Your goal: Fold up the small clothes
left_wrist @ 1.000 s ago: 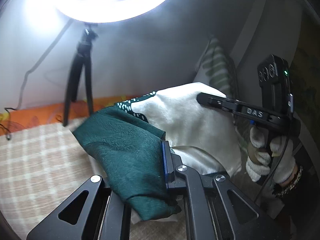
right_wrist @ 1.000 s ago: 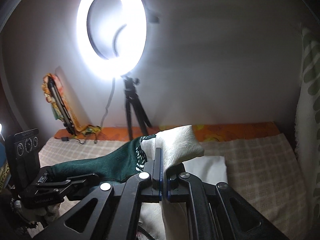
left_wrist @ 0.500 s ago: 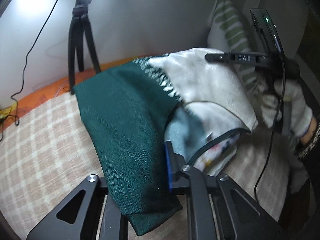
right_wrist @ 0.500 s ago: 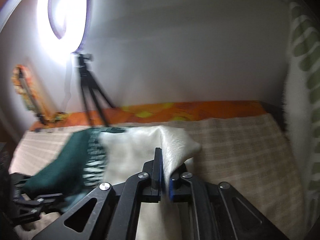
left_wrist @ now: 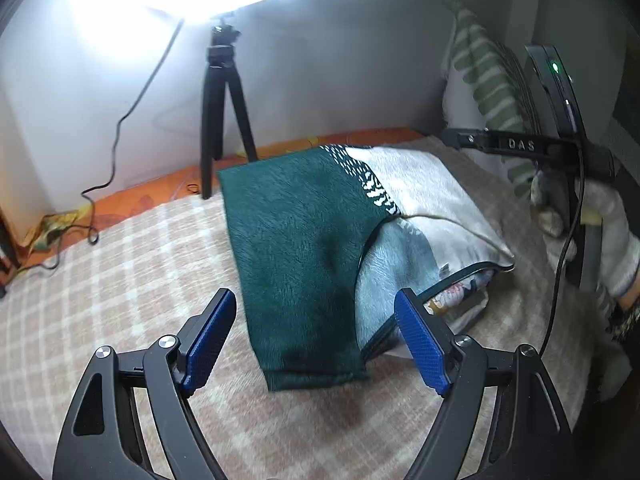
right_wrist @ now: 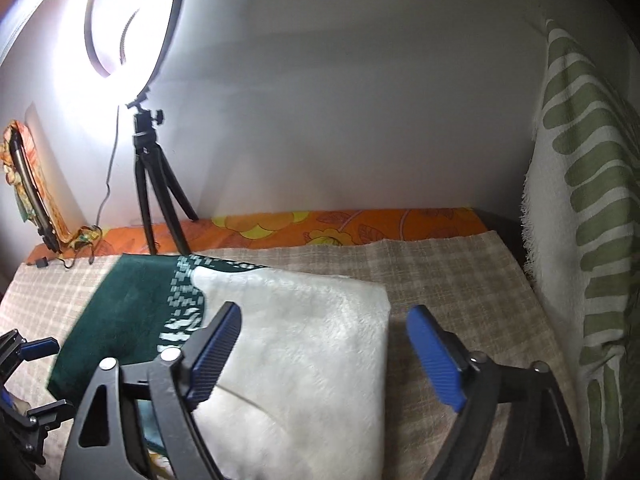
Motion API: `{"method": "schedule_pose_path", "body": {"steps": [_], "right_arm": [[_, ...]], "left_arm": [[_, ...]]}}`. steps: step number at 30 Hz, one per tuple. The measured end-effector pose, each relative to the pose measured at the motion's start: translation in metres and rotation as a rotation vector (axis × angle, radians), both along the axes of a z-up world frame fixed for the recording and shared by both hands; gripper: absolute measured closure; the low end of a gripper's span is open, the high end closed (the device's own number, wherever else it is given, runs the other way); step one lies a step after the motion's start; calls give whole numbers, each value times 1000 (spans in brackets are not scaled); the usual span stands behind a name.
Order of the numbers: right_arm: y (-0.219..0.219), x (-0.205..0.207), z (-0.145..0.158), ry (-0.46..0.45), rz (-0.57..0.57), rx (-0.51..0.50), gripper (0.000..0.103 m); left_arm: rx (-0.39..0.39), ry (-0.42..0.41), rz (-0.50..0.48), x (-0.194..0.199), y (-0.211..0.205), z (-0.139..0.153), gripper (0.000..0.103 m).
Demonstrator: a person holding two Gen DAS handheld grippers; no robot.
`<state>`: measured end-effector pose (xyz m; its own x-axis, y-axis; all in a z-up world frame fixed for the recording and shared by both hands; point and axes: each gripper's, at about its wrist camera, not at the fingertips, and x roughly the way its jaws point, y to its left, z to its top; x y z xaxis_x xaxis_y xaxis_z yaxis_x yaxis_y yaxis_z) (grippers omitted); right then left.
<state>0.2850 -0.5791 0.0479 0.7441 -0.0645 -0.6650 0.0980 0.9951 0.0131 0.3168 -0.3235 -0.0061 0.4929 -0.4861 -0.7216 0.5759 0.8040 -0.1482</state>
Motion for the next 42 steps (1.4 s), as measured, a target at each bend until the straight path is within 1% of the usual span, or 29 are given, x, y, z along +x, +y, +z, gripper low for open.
{"method": "schedule_pose_path", "body": {"steps": [3, 7, 12, 18, 21, 28, 35, 36, 37, 39, 42], "right_arm": [[10, -11, 6, -16, -9, 2, 2], [26, -29, 17, -38, -32, -23, 0], [51, -59, 34, -66, -53, -54, 0], [88, -100, 49, -88, -51, -100, 0], [109, -122, 53, -101, -47, -125, 0], [153, -171, 52, -130, -42, -114, 0], [184, -201, 41, -135, -43, -96, 0], [187, -204, 39, -137, -44, -100, 0], [191, -206, 38, -138, -42, -104, 0], [198, -212, 33, -142, -40, -107, 0], [205, -217, 28, -146, -42, -100, 0]], "left_arm": [[-13, -4, 23, -7, 12, 10, 22], [-28, -26, 32, -23, 27, 26, 22], [-41, -57, 30, -53, 47, 48, 22], [-34, -59, 50, -86, 72, 70, 20], [-26, -79, 56, -107, 85, 76, 18], [-25, -77, 65, -146, 114, 79, 18], [-34, -83, 96, -172, 143, 78, 17], [-38, -81, 102, -175, 147, 77, 16], [-42, -80, 105, -177, 150, 77, 11], [-53, -78, 113, -182, 155, 77, 5], [-69, -79, 132, -185, 161, 78, 3]]}}
